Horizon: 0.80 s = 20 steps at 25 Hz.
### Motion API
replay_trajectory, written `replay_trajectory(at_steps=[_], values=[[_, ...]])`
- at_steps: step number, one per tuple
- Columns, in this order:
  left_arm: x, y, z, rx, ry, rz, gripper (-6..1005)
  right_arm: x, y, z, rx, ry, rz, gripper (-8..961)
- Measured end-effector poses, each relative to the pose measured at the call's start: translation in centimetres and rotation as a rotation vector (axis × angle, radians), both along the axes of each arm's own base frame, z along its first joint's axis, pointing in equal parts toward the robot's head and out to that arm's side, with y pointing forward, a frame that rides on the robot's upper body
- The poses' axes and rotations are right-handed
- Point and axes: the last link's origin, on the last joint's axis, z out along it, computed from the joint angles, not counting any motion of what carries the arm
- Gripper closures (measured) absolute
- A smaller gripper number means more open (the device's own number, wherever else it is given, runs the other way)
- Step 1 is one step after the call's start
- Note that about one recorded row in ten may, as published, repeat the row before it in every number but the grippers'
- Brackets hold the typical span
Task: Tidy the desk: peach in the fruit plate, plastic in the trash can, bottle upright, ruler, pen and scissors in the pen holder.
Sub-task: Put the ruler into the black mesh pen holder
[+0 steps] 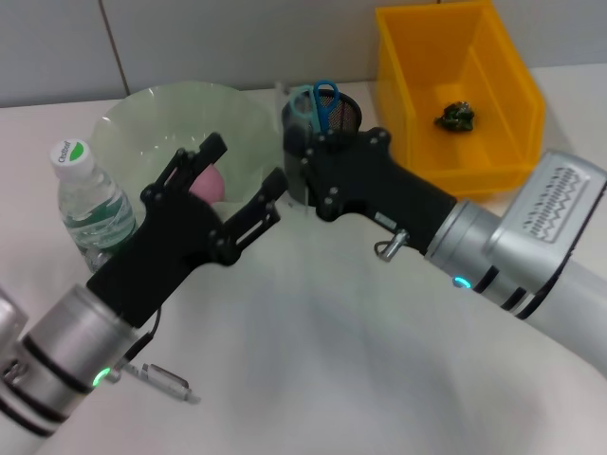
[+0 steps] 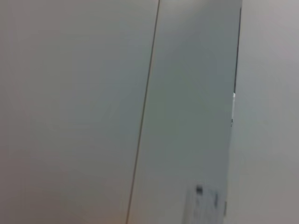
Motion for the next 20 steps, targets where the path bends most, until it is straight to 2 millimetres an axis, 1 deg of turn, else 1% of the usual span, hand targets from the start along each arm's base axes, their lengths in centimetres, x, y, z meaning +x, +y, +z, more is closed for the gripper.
replay_trajectory(at_steps=[1,4,6,7,10,11,12,16,17,20], values=[[-0.6,-0.5,0.2,-0.018,0.000,-0.002,141,0.0,0.1,0.5,0.020,0.027,-0.008,916],[-1.2,-0.9,0.4,-0.051,0.004,-0.010,141,0.0,0.2,0.9,0.040,0.050,-0.007,913],[-2.0,-1.4,0.7,-0.133,0.029,-0.025,141,-0.1,0.6,1.6,0.075,0.080,-0.015,912],[-2.0,-1.4,0.7,-0.133,0.029,-0.025,141,-0.1,0.6,1.6,0.075,0.080,-0.015,911],[-2.7,-1.6,0.9,-0.198,0.053,-0.031,141,-0.6,1.5,2.3,0.113,0.113,-0.031,908],[-3.3,-1.7,1.1,-0.231,0.070,-0.024,141,-1.0,2.2,2.7,0.135,0.128,-0.040,907],[-3.3,-1.7,1.1,-0.231,0.070,-0.024,141,-1.0,2.2,2.7,0.135,0.128,-0.040,907],[-3.6,-1.7,1.3,-0.252,0.079,-0.016,141,-1.7,3.7,3.0,0.165,0.129,-0.069,903],[-4.0,-1.7,1.4,-0.268,0.088,-0.009,141,-1.7,3.7,3.0,0.165,0.129,-0.069,902],[-4.2,-1.7,1.4,-0.276,0.098,-0.003,142,-1.8,4.6,3.1,0.184,0.119,-0.100,900]])
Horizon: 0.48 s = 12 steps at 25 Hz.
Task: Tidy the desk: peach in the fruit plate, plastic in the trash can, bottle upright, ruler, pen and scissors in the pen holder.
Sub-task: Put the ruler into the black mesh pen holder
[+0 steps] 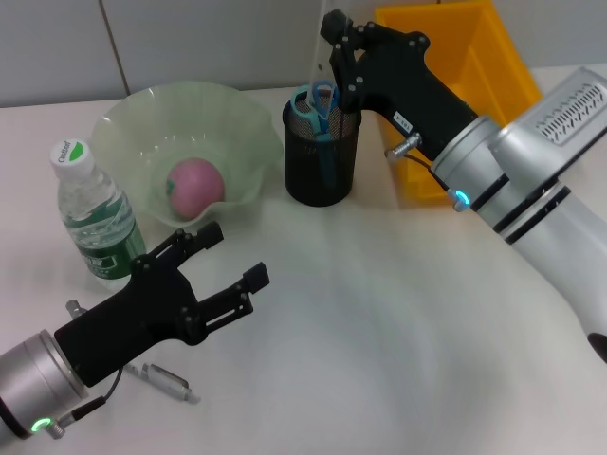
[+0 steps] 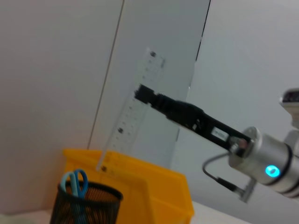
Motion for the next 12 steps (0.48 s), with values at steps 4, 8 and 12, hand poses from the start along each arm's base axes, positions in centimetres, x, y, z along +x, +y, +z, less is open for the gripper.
replay_trajectory(at_steps=[4,8,12], values=[[-0.6,0.1,0.5,-0.069,0.019,0.010,142,-0.1,0.9,-0.2,-0.003,-0.027,-0.033,896],[-1.2,0.5,1.2,-0.113,0.045,0.018,142,-0.4,1.7,-0.6,-0.018,-0.056,-0.054,893],[-1.4,0.8,1.8,-0.141,0.076,0.015,142,-0.7,2.7,-1.2,-0.046,-0.095,-0.090,889]])
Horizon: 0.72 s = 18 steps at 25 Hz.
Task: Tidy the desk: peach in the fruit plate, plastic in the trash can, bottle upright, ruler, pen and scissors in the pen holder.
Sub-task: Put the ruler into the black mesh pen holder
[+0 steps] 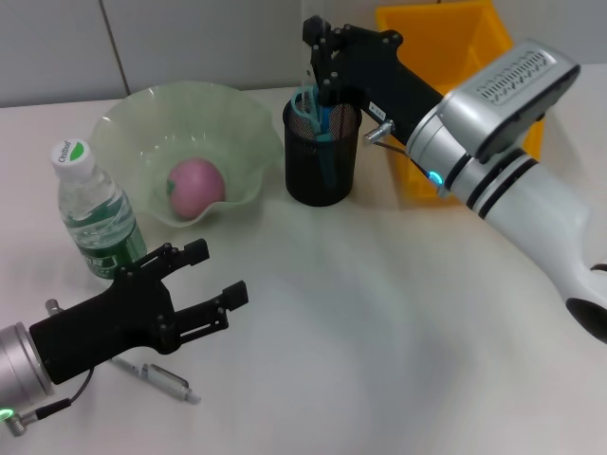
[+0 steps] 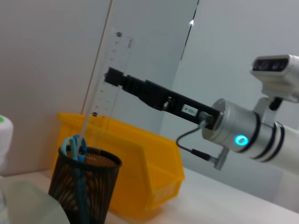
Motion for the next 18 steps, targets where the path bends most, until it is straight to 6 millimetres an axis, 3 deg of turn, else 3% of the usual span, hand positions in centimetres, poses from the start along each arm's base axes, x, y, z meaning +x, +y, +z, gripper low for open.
replay_trajectory(at_steps=[18], values=[[-0.1,0.2,0.6,0.006,0.004,0.005,143,0.8,0.3,-1.2,-0.057,-0.036,-0.082,874]])
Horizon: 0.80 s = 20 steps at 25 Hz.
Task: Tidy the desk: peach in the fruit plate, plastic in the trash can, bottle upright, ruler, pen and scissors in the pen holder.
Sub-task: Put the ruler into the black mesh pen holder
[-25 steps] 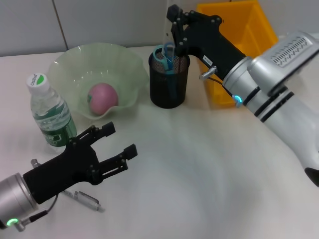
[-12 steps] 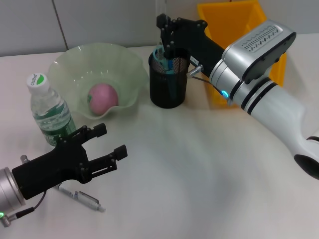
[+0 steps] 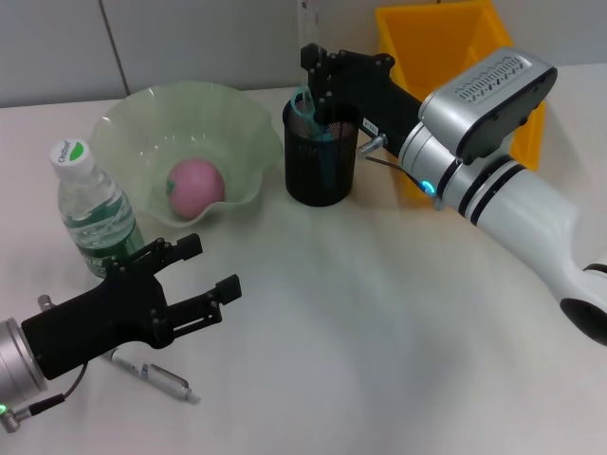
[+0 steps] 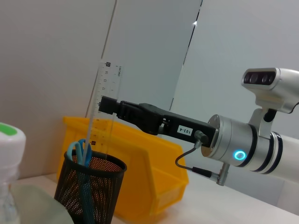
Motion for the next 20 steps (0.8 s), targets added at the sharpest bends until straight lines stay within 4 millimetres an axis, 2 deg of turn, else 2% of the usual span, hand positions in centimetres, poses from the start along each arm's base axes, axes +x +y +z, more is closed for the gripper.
replay_trajectory(at_steps=[9,14,20], values=[[0.1,0.0,0.0,-0.002,0.004,-0.009,144,0.3,0.1,-0.3,-0.030,-0.005,-0.028,866],[0.1,-0.1,0.0,-0.001,0.006,-0.011,144,0.6,-0.3,0.0,-0.024,0.024,-0.028,660],[0.1,-0.1,0.1,0.000,0.010,-0.020,144,1.1,-0.9,0.5,-0.011,0.075,-0.021,542]])
